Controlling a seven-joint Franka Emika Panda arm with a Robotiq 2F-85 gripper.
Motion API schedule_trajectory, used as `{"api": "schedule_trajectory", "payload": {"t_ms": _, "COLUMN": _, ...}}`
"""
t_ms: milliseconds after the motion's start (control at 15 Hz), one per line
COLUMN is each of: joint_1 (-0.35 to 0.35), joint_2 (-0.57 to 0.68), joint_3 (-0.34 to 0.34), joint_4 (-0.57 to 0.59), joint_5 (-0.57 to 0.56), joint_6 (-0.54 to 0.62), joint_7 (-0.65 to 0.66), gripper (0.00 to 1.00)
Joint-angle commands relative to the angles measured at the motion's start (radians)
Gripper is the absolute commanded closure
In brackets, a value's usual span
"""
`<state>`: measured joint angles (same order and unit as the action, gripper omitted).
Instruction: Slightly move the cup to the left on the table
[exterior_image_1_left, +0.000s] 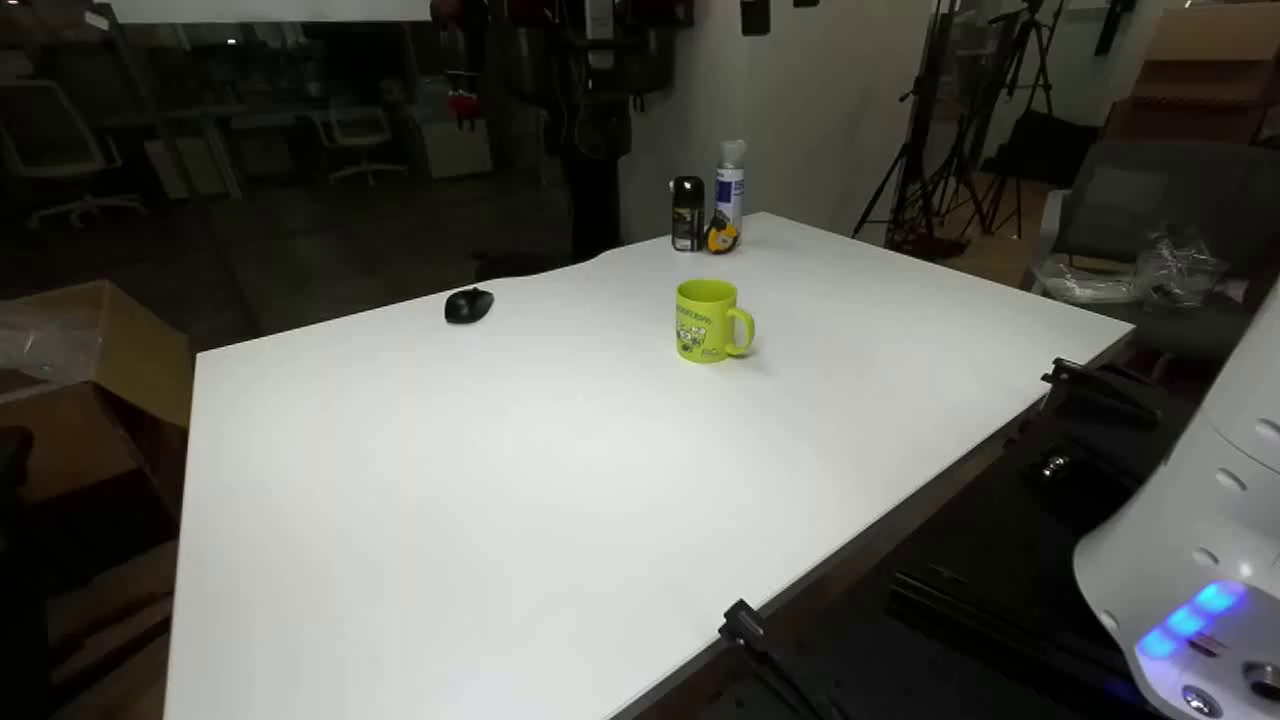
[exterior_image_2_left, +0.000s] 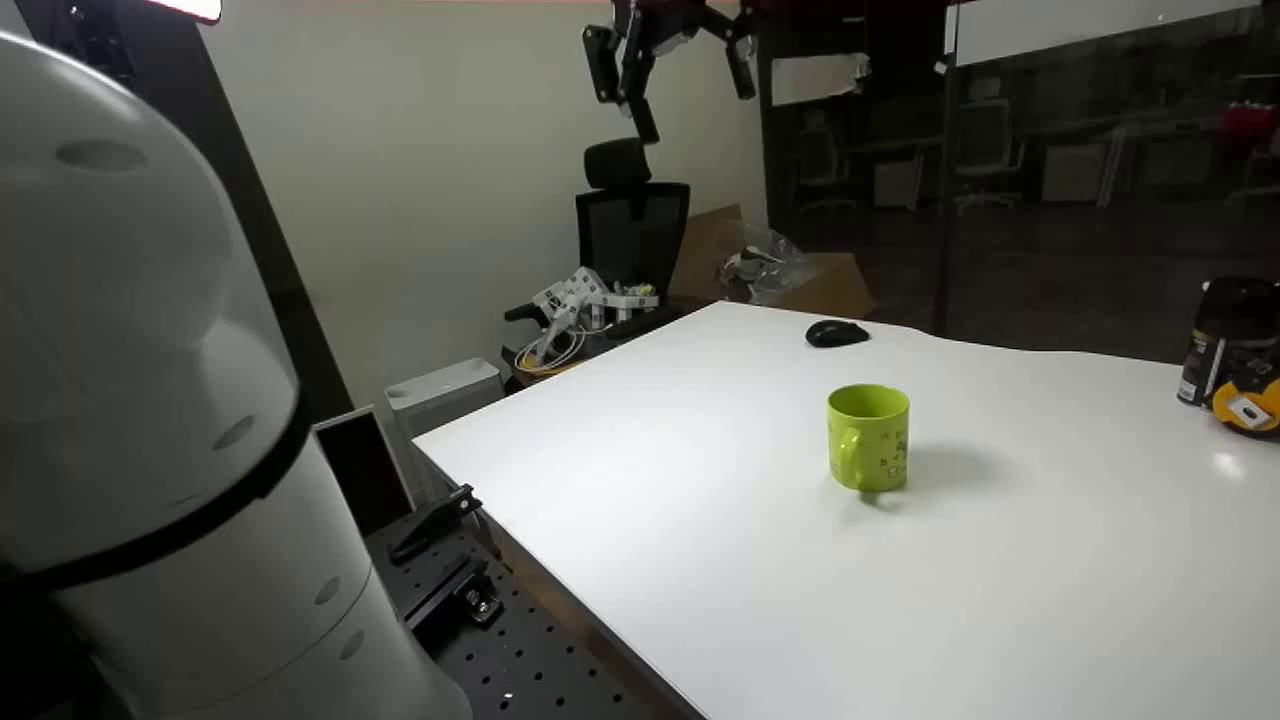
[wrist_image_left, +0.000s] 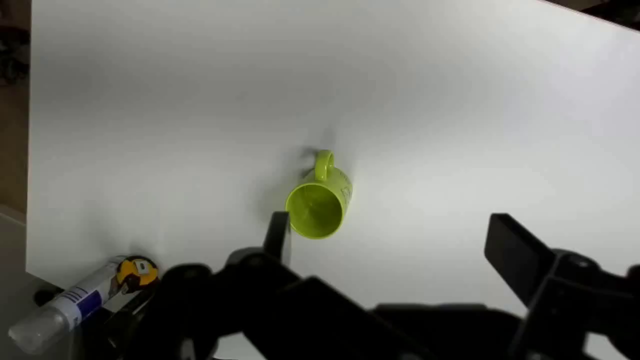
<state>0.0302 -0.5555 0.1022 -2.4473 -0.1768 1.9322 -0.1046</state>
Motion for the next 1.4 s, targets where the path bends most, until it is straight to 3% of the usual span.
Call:
{"api": "schedule_trajectory", "payload": {"t_ms": 0, "joint_1": 0.018, "joint_2": 0.002, "joint_3": -0.015, "joint_4": 0.002, "joint_5": -0.008, "joint_6": -0.003, "joint_7": 0.008, "gripper": 0.00}}
{"api": "schedule_trajectory", "payload": {"t_ms": 1000, "joint_1": 0.018, "joint_2": 0.001, "joint_3": -0.015, "joint_4": 0.002, "joint_5": -0.008, "joint_6": -0.001, "joint_7": 0.008, "gripper": 0.00}}
{"api": "schedule_trajectory", "payload": {"t_ms": 1133, "joint_1": -0.006, "joint_2": 0.010, "joint_3": 0.011, "joint_4": -0.004, "joint_5": -0.043, "joint_6": 0.098, "joint_7": 0.095, "gripper": 0.00}}
{"api": "schedule_trajectory", "payload": {"t_ms": 1333, "joint_1": -0.041, "joint_2": 0.060, "joint_3": -0.005, "joint_4": -0.006, "joint_5": -0.048, "joint_6": 0.286, "joint_7": 0.190, "gripper": 0.00}}
